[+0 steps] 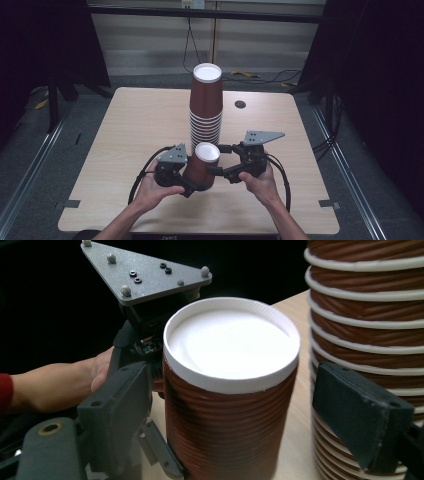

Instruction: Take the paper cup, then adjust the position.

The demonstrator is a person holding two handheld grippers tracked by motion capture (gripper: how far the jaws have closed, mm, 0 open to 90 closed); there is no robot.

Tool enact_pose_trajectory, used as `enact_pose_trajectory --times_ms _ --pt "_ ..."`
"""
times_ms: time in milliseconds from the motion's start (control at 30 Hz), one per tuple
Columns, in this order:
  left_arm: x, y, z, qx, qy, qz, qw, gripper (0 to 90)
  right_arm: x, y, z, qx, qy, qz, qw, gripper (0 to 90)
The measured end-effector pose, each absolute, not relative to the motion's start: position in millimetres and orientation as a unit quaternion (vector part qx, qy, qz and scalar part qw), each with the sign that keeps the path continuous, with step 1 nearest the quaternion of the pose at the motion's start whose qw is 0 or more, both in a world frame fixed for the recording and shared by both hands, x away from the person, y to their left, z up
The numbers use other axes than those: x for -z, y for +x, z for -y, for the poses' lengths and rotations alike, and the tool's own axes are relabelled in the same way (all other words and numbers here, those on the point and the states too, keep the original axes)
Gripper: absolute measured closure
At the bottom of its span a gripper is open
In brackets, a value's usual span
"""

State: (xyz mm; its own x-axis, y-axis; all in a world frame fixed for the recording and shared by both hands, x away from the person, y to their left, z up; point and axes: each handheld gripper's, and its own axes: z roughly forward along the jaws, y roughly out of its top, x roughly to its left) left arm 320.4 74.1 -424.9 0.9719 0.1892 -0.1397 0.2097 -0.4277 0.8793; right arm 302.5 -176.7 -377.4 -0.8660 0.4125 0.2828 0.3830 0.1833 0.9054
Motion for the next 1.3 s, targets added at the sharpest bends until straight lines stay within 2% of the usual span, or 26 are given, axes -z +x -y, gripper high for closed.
enact_pose_trajectory --times_ms 633,1300 --pt "420 324 -82 0.009 0.872 -0.116 0.476 13.2 386 304 198 -0.544 0.275 -0.793 0.014 14.6" --pt "425 323 -73 -0.009 0.921 -0.087 0.380 13.5 396 304 193 -0.443 0.250 -0.861 0.016 15.5"
